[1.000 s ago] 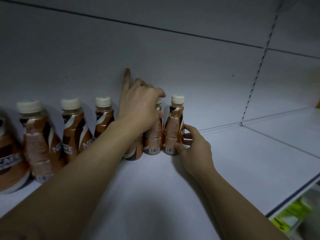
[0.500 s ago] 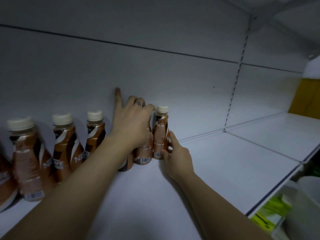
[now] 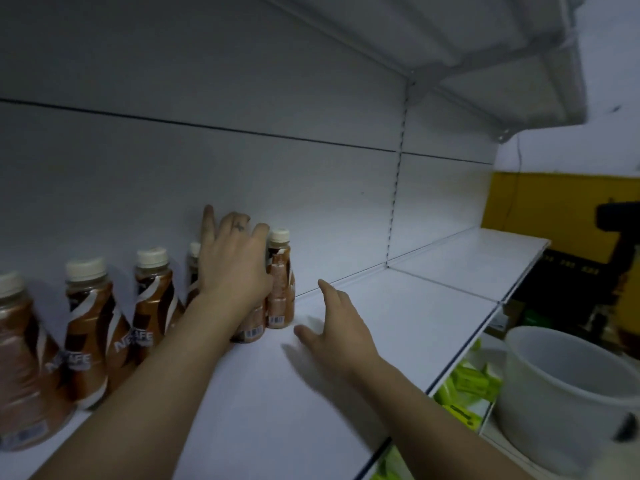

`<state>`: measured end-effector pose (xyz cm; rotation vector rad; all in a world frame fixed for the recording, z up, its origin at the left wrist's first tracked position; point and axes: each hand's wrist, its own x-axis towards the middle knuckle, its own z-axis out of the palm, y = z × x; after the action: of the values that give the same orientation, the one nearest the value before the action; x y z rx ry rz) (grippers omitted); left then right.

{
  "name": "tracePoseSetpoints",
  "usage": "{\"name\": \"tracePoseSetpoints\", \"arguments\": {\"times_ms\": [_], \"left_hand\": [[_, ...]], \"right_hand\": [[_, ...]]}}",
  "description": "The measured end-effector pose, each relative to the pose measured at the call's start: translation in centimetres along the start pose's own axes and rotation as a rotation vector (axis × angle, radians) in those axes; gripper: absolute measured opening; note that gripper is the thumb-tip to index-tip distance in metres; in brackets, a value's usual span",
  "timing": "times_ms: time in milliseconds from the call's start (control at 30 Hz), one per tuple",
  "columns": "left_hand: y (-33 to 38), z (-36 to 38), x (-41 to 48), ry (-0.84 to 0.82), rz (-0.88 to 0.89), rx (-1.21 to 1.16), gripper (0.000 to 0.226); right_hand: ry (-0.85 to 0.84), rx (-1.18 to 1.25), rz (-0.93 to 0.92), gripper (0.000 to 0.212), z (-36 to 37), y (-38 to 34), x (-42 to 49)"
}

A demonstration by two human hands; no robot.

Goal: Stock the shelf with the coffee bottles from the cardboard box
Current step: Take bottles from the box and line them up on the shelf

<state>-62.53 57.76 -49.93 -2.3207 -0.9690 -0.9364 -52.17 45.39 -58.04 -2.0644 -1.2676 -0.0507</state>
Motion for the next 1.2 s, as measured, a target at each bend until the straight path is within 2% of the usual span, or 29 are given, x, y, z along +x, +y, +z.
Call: {"name": "tracePoseSetpoints", "arguments": {"times_ms": [200, 300, 433, 733, 933, 1133, 1200], "left_hand": [[3.3, -2.9, -0.5, -0.044, 0.086, -0.168, 0.063], [4.7, -4.1, -1.5, -0.055, 0.122, -0.290, 0.055], [5.8, -5.5, -2.2, -0.083, 0.128, -0.319, 0.057], [4.3, -10.0, -4.4, -0.202, 0.014, -0.239, 0.055], [5.2, -10.0, -4.2, -0.154, 0.017, -0.263, 0.059], [4.8, -9.8, -6.7, -0.204, -0.016, -0.257, 0.053], [3.6, -9.9, -7.2, -0.206, -0.043, -0.271, 0.052]], "right_hand": [[0.147, 0.085, -0.052, 0.078, -4.6, 0.0, -1.8], [0.176, 0.119, -0.080, 0.075, -6.2, 0.0, -2.4], [0.205, 0.159, -0.127, 0.073, -7.7, 0.4, -2.8], [0.145, 0.237, -0.187, 0.074, -10.0, -1.1, -4.6], [0.147, 0.320, -0.255, 0.066, -10.2, -1.0, -5.1], [0.083, 0.335, -0.255, 0.071, -8.7, -1.2, -5.5], [0.082, 0.372, -0.281, 0.061, -8.1, -2.0, -5.5]]}}
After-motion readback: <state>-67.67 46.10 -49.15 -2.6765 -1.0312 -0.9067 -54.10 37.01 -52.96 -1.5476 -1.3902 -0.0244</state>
